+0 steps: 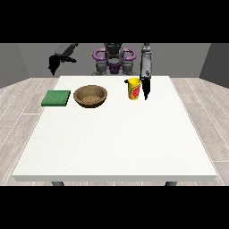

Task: Pick the cup and pour the ball into the bowl, then pick the bowl and place it on the pad

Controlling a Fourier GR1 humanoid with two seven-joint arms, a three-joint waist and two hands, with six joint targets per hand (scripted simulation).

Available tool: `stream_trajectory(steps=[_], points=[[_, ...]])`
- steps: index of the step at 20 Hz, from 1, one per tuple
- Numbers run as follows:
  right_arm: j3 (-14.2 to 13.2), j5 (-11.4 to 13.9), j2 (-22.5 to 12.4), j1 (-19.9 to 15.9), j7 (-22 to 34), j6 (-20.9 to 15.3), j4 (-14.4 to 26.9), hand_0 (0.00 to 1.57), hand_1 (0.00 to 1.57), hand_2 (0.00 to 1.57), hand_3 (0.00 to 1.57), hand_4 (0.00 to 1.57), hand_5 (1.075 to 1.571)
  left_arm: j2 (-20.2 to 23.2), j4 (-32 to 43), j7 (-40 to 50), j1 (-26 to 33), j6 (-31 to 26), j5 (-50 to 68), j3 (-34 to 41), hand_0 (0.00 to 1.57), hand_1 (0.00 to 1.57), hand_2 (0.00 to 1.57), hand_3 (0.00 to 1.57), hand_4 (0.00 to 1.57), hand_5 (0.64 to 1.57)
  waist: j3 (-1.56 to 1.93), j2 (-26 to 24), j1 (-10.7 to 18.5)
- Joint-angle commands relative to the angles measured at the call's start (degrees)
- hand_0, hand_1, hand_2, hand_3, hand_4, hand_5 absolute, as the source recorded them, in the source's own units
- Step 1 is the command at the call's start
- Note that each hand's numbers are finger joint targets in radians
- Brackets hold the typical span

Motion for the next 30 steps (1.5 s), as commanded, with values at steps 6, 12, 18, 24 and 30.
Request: stream_trajectory(steps=[6, 12, 18, 24, 30], points=[[1.6, 0.5, -0.1, -1.9, 2.6, -0.2, -2.4, 0.0, 0.0, 0.0, 0.0, 0.0, 1.571, 1.0, 15.2, -9.0, -7.4, 2.5, 0.9, 3.4, 0.0, 0.0, 0.0, 0.0, 0.0, 1.526, -0.03, 2.3, -2.3], [-0.5, -0.3, -1.7, -3.9, 1.3, 0.1, -0.4, 0.0, 0.0, 0.0, 0.0, 0.0, 1.57, 0.5, 14.6, -14.7, -2.8, 15.3, -7.5, -0.5, 1.29, 1.29, 1.57, 1.57, 1.4, 1.268, -0.04, 3.4, -3.2], [-3.5, -2.7, -5.8, -1.5, -0.3, 5.3, 3.5, 0.0, 0.0, 0.0, 0.0, 0.0, 1.57, -0.3, 15.1, -11.4, -3.6, 20.9, -9.0, -0.9, 1.33, 1.33, 1.57, 1.57, 1.5, 1.241, 0.01, 0.5, -4.5], [-3.3, -1.2, -4.6, -0.4, 2.8, 3.2, 10.6, 0.0, 0.0, 0.0, 0.0, 0.0, 1.569, 9.4, 13.2, 5.9, -7.1, 23.3, -19.1, -7.7, 1.38, 1.38, 1.57, 1.57, 1.57, 1.341, 0.22, -11.7, 1.0], [-1.6, 0.3, -2.9, -1.3, 2.9, 2.1, 11.8, 0.0, 0.0, 0.0, 0.0, 0.0, 1.568, 17.8, 15.2, 22.1, -16.6, 21.4, -27.3, -12.1, 1.46, 1.46, 1.57, 1.57, 1.57, 1.282, 0.12, -13.5, 0.7]])
